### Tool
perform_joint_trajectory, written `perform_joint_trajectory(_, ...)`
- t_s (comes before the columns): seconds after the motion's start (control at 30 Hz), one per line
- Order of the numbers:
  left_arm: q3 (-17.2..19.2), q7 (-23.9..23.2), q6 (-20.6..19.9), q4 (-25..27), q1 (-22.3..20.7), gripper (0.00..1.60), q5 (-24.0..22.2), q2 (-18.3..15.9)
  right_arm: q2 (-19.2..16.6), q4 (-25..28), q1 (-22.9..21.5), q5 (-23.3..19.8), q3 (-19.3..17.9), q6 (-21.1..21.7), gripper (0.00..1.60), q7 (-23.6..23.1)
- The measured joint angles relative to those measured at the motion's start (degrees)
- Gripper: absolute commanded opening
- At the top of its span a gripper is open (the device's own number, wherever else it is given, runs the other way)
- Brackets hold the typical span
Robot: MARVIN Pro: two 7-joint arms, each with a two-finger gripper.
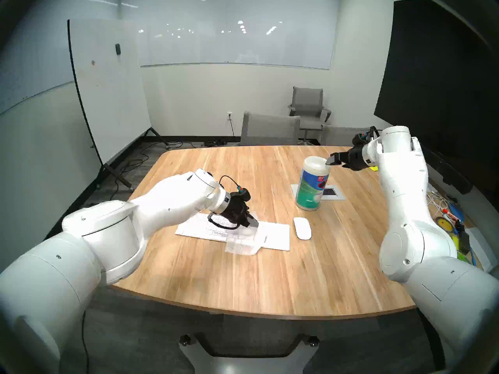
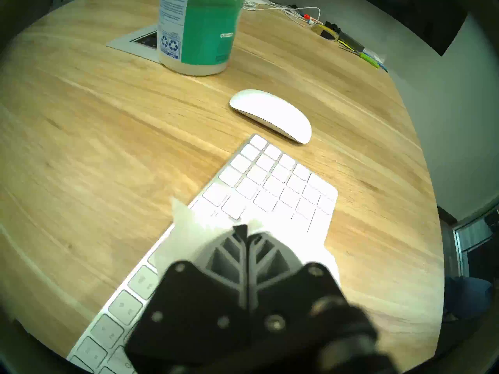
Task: Wipe the keyboards and mice with a disinfecting wipe, then set the wipe down
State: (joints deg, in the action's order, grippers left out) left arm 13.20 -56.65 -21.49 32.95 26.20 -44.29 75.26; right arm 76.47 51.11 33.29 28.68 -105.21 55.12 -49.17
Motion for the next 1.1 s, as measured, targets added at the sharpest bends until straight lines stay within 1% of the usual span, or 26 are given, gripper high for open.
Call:
perform_joint_trajectory(0.37,0.1,-1.2,0.1,-3.0,-0.9,0.0,0.0,1.9,0.0,0.0,0.0,0.0,0.0,0.0,1.6,0.0)
perform_joint_trajectory(0.67,0.1,-1.8,0.2,-5.9,-2.0,0.0,0.1,4.3,0.0,0.0,0.0,0.0,0.0,0.0,1.6,0.0)
perform_joint_trajectory(0.8,0.1,-1.9,0.9,-9.9,-3.0,0.0,0.3,6.1,0.0,0.0,0.0,0.0,0.0,0.0,1.6,0.0)
perform_joint_trajectory(0.93,0.1,-1.8,1.5,-12.5,-3.5,0.0,0.4,7.1,0.0,0.0,0.0,0.0,0.0,0.0,1.6,0.0)
perform_joint_trajectory(1.03,0.1,-1.6,2.4,-15.5,-3.9,0.0,0.6,8.4,0.0,0.0,0.0,0.0,0.0,0.0,1.6,0.0)
perform_joint_trajectory(1.1,0.1,-1.4,2.8,-16.4,-4.0,0.0,0.6,8.9,0.0,0.0,0.0,0.0,0.0,0.0,1.6,0.0)
